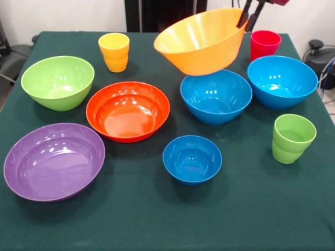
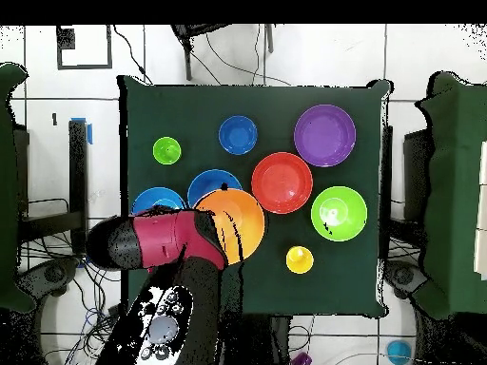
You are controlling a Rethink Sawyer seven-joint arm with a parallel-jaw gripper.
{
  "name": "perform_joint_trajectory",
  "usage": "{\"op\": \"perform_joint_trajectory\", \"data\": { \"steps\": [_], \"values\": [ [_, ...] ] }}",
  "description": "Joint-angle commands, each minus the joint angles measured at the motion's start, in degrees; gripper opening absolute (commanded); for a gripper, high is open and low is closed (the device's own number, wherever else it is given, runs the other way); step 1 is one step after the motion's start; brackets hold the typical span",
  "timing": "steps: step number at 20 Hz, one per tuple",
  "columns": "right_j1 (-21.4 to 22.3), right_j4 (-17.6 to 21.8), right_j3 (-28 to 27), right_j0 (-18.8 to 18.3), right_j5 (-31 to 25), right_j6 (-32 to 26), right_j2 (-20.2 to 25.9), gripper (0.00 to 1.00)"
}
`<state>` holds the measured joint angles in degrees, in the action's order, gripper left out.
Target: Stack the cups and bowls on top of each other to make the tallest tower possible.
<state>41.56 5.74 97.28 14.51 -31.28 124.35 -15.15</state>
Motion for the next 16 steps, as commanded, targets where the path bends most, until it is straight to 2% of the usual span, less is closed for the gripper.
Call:
{"op": "perform_joint_trajectory", "data": {
  "steps": [1, 6, 11, 16],
  "values": [
    [0.8, -1.2, -3.0, -1.3, -7.7, 2.8, 4.7, 0.00],
    [-0.2, -0.9, -4.8, -0.7, -8.8, 3.8, 4.3, 0.00],
    [-3.5, -0.9, -7.1, 0.8, -7.4, 6.4, 3.6, 0.00],
    [-5.9, -1.1, -9.3, 0.3, -6.2, 6.2, 4.1, 0.00]
  ]
}}
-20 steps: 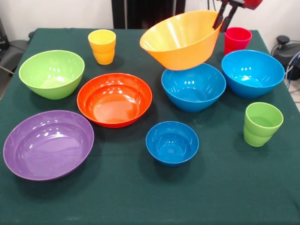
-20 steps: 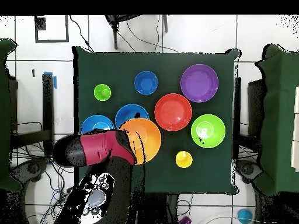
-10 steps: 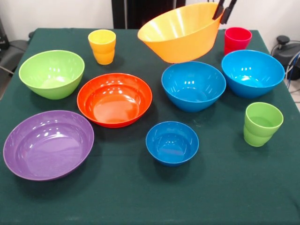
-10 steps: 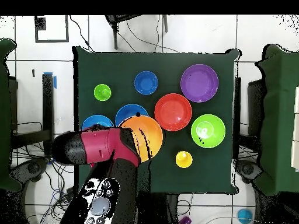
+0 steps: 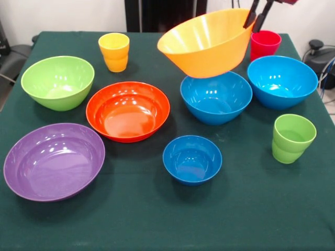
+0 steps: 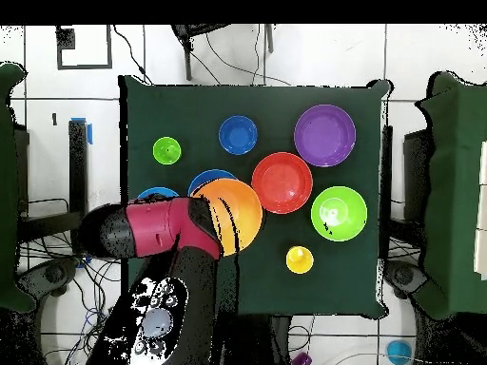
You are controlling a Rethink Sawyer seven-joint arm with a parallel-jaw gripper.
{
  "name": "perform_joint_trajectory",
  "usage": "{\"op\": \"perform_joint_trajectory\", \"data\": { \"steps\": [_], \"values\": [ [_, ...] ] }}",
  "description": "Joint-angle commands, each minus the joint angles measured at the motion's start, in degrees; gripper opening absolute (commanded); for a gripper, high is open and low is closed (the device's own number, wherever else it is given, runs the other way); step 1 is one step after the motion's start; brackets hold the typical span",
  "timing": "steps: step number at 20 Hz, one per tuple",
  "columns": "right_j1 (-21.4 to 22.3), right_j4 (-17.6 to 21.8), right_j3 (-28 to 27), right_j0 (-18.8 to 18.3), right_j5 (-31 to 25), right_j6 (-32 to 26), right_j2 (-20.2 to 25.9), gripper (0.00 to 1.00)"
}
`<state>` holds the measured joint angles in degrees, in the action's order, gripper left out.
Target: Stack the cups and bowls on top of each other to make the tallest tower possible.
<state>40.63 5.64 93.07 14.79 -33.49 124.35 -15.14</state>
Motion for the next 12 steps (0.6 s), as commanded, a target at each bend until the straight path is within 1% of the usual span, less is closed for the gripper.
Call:
{"op": "perform_joint_trajectory", "data": {
  "steps": [1, 7, 12],
  "values": [
    [-5.1, -1.1, -5.2, 0.1, -3.9, 6.2, 4.1, 0.00],
    [-6.1, -1.6, -6.0, 0.8, -3.7, 7.2, 3.8, 0.00],
    [-7.0, -1.6, -6.8, 0.7, -3.4, 6.6, 3.5, 0.00]
  ]
}}
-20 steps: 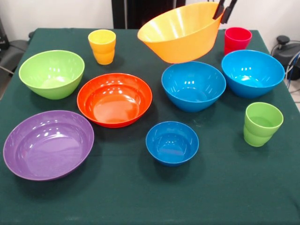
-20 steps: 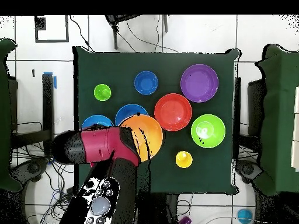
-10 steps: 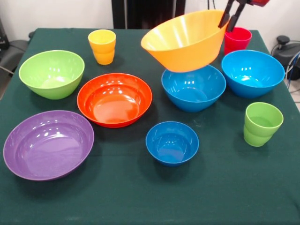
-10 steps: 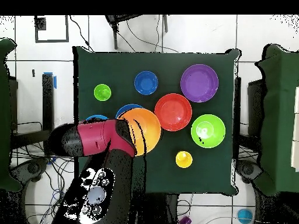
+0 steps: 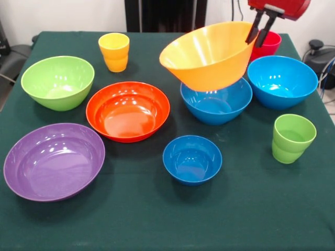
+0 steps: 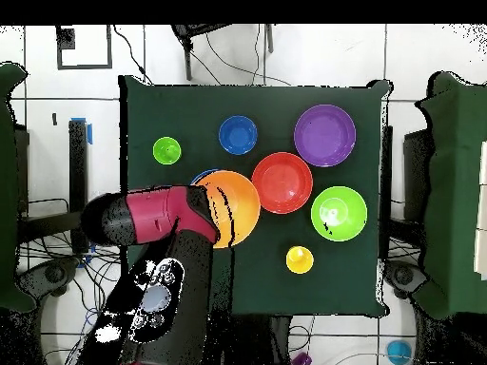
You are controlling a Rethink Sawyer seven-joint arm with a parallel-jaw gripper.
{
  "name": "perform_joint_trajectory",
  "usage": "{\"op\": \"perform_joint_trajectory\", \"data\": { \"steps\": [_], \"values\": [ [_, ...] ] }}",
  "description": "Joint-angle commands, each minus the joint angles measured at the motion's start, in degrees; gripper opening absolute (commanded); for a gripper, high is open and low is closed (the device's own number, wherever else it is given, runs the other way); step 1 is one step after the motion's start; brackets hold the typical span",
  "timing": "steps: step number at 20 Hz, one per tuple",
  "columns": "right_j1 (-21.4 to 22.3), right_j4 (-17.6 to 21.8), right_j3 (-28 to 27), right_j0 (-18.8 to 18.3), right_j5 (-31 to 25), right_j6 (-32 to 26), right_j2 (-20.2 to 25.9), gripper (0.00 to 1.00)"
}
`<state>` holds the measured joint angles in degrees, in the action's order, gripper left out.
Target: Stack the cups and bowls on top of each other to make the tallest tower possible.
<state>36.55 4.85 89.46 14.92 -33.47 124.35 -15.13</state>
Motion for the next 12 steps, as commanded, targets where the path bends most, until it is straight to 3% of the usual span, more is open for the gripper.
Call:
{"op": "perform_joint_trajectory", "data": {
  "steps": [1, 12],
  "values": [
    [-3.2, -0.8, -3.4, 0.5, -3.3, 6.6, 3.4, 0.00],
    [-6.1, -0.9, -5.4, 2.2, -2.6, 8.1, 1.8, 0.00]
  ]
}}
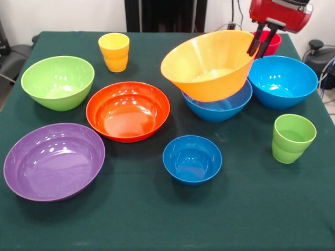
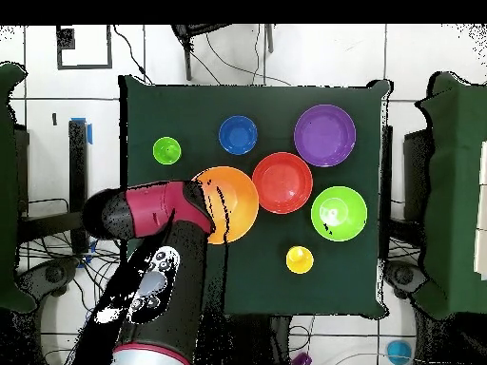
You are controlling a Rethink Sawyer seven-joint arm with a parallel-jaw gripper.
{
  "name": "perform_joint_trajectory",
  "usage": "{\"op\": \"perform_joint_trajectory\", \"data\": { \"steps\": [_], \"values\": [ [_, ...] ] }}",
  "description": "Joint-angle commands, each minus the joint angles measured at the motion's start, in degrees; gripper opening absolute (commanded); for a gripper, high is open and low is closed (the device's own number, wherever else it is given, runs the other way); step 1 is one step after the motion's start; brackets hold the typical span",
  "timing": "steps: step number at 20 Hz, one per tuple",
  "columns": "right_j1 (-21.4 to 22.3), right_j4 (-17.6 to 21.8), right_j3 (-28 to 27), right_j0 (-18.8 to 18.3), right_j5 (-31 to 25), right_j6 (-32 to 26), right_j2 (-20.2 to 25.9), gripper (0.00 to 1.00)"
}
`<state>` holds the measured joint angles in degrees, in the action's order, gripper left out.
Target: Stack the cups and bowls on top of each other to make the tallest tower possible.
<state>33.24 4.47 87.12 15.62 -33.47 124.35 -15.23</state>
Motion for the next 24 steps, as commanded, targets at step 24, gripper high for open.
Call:
{"op": "perform_joint_trajectory", "data": {
  "steps": [24],
  "values": [
    [-4.5, -2.1, -5.2, 1.4, -3.2, 6.6, 1.5, 0.00]
  ]
}}
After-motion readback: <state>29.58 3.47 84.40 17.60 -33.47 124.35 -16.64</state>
